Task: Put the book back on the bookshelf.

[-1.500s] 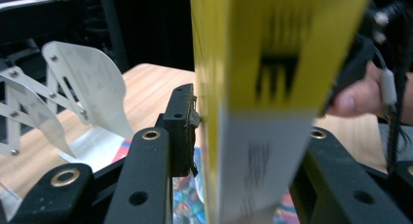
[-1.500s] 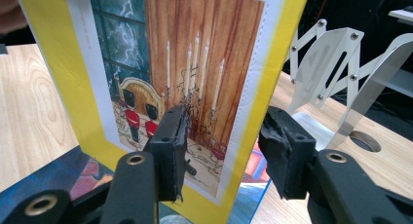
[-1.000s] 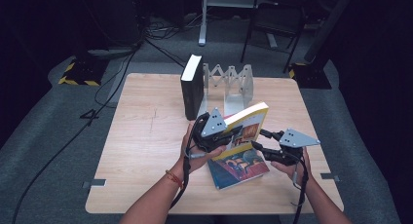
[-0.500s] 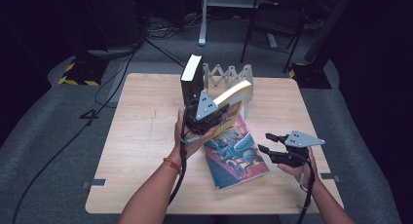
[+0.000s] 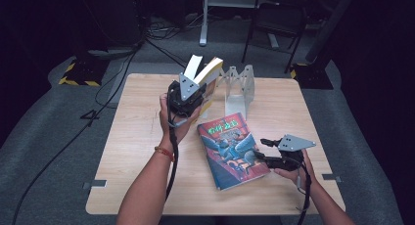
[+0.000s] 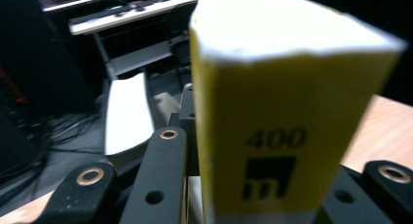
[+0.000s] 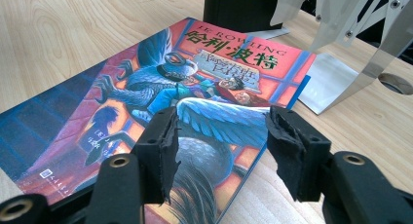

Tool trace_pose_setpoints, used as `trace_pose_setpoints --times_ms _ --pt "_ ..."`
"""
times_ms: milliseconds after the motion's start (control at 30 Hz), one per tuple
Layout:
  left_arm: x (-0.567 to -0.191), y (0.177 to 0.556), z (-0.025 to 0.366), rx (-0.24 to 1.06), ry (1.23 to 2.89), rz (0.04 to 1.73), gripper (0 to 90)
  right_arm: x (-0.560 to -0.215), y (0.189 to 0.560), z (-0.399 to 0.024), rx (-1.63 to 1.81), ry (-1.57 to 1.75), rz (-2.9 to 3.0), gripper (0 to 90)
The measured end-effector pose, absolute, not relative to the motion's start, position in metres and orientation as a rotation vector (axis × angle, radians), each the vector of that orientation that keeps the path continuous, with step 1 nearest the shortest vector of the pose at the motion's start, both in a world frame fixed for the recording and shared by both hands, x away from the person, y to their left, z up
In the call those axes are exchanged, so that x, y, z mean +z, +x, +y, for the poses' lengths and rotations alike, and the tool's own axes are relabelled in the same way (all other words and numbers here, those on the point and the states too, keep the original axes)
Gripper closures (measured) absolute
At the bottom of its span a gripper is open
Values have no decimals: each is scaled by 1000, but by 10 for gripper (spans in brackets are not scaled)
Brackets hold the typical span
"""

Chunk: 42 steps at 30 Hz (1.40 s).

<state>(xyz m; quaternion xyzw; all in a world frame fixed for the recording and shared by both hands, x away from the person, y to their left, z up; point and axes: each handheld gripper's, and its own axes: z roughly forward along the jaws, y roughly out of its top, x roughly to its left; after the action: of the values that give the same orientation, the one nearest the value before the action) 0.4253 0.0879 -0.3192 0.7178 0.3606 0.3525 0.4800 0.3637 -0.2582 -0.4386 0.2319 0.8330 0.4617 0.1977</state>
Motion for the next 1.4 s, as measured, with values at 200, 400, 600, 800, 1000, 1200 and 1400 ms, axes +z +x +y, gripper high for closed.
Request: trace_pose_setpoints --times_ms 200,400,600,800,1000,1200,1400 --pt "-321 438 92 884 1742 950 745 -441 364 -255 1271 637 2352 458" --pt "-323 454 85 906 1741 986 743 -443 364 -254 1261 635 2363 458" --pt "-327 472 74 937 1740 1022 741 -445 364 -255 1253 639 2369 457" --pt "-333 476 61 968 1732 1068 742 -447 365 -256 1248 639 2378 455" --pt "-334 458 75 971 1660 1138 740 -449 364 -255 1236 627 2396 452" --pt "-336 462 70 991 1643 1159 740 -449 362 -250 1225 609 2405 449" --pt "-343 480 62 987 1625 1172 740 -451 362 -248 1219 602 2420 442"
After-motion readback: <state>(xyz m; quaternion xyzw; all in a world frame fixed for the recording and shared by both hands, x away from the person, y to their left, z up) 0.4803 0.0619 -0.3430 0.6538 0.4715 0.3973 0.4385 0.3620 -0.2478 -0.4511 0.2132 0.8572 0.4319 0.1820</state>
